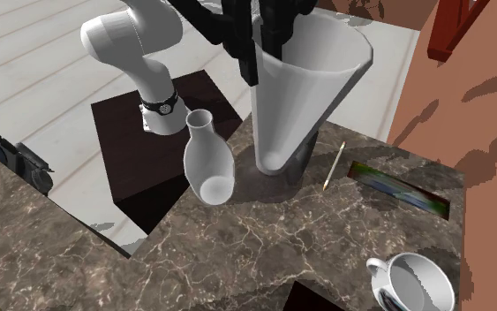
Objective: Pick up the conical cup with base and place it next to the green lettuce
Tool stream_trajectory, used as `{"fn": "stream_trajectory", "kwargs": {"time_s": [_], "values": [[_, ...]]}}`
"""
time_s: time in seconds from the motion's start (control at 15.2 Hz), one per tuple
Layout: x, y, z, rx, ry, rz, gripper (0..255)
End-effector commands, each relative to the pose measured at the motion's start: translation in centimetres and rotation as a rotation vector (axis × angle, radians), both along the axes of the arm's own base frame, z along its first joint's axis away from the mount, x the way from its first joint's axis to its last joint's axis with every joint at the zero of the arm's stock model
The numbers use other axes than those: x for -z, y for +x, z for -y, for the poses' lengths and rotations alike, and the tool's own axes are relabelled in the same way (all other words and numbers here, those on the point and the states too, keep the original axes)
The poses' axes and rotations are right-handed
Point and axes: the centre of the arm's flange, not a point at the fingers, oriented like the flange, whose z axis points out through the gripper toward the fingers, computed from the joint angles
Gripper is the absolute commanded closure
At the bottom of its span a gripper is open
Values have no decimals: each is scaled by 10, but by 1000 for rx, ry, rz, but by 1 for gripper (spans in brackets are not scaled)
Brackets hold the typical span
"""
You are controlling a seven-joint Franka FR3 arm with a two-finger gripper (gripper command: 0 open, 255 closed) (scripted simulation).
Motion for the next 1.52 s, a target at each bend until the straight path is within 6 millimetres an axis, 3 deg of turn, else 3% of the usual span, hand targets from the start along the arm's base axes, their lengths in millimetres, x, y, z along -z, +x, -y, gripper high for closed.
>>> {"fn": "stream_trajectory", "kwargs": {"time_s": [0.0,0.79,1.45], "values": [[-10,-1,1,0,0,0,255],[-69,-1,1,0,0,0,255],[-70,-40,126,0,0,0,255]]}}
